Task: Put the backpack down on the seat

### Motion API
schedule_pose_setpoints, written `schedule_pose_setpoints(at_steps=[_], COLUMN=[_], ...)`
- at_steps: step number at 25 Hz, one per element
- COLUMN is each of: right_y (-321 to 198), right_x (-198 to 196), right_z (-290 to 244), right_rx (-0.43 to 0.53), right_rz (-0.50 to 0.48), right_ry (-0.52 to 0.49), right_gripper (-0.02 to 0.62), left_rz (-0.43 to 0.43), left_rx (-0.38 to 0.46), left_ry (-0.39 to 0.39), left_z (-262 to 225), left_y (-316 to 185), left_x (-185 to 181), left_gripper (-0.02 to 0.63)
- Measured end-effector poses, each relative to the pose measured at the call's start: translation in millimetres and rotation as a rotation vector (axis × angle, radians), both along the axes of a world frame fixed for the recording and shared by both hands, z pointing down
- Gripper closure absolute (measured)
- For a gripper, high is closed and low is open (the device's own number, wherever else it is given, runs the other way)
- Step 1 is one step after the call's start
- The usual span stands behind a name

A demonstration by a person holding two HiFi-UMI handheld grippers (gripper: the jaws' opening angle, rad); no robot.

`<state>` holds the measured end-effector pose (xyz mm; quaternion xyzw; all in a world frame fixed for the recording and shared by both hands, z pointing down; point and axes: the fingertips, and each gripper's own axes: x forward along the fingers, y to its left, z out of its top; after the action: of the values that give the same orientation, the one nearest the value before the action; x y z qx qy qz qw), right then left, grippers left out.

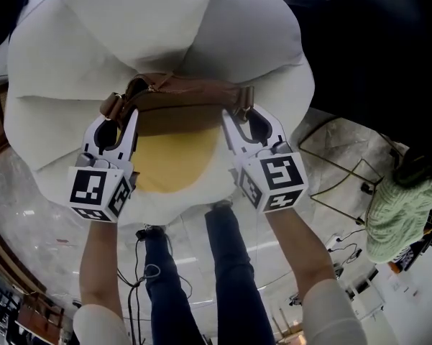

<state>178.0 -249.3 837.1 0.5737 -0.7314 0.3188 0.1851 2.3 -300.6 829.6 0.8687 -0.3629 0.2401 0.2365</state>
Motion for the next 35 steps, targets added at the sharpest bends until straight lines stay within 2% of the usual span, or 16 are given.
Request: schedule_pose_setpoints(at_steps=[11, 35], right_y=[-16.7, -61.4], right_x=[5.5, 15.5], right_z=[25.0, 54.1], right_rx=[-0.021, 0.011], right_rz=[0.003, 0.076], right_ry=[0.016, 0.025], right_gripper=[0.442, 0.44], left_rz=[-0.013, -0.073], left_rx=[-0.047, -0.128], left_ry=[-0.011, -0.057], left_z=[29.4, 63.0], left_y=[-13.8, -61.7], left_x=[3.4, 8.7], left_gripper=[0.51, 0.507])
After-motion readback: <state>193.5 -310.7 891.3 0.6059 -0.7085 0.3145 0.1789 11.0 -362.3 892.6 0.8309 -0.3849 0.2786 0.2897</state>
